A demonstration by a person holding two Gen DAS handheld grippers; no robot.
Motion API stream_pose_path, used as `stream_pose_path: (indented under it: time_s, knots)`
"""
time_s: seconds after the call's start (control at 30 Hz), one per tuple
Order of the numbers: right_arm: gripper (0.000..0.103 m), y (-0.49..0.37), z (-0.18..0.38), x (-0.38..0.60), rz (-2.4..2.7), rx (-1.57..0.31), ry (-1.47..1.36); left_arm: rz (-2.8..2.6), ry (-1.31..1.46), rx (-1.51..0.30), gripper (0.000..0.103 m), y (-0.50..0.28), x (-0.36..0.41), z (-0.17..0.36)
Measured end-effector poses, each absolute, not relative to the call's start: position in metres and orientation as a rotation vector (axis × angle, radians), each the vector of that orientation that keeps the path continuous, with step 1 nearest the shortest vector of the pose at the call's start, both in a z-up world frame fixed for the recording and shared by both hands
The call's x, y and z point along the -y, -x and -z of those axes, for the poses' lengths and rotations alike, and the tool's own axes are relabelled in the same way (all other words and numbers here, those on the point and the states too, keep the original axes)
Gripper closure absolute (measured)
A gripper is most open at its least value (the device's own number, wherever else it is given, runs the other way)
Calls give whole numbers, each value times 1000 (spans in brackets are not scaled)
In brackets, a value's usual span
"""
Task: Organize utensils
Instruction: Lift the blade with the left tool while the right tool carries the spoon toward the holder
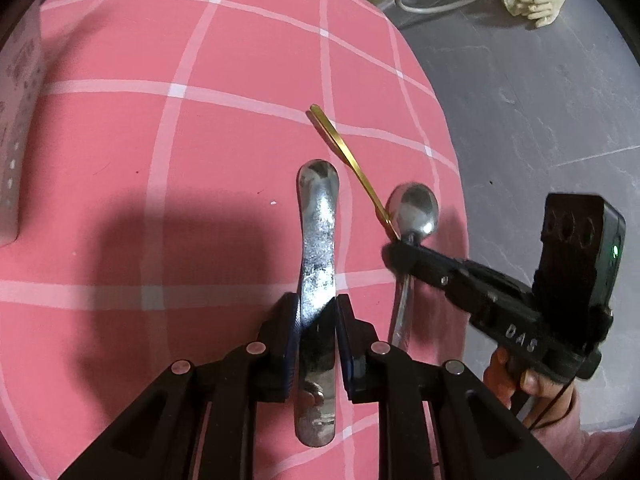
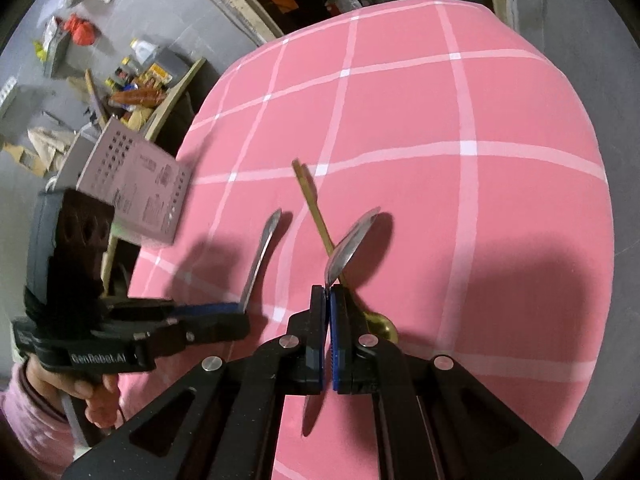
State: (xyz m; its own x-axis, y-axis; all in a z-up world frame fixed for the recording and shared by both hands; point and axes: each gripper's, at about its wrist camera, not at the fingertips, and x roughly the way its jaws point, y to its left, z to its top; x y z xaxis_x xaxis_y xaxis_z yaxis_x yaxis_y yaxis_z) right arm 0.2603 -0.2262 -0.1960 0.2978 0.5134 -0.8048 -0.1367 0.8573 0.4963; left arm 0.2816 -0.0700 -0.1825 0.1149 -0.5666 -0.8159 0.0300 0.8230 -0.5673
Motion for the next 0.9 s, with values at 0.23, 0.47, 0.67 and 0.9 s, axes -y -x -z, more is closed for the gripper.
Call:
stream_pose_path:
  time_s: [0.23, 0.47, 0.67, 0.9]
  knots:
    - [101, -253, 193, 223, -432, -1143, -384, 509, 506, -1416, 86, -285, 64, 187]
    - [101, -231, 175, 235, -416, -1073, -412, 502, 454, -1330, 86, -265, 66, 179]
    - [101, -209, 156, 244, -369, -961, -431, 517, 465, -1238, 86, -240, 59, 170]
    - [101, -191, 117, 244, -356, -774, -410, 526, 393, -1034, 87, -207, 46, 129]
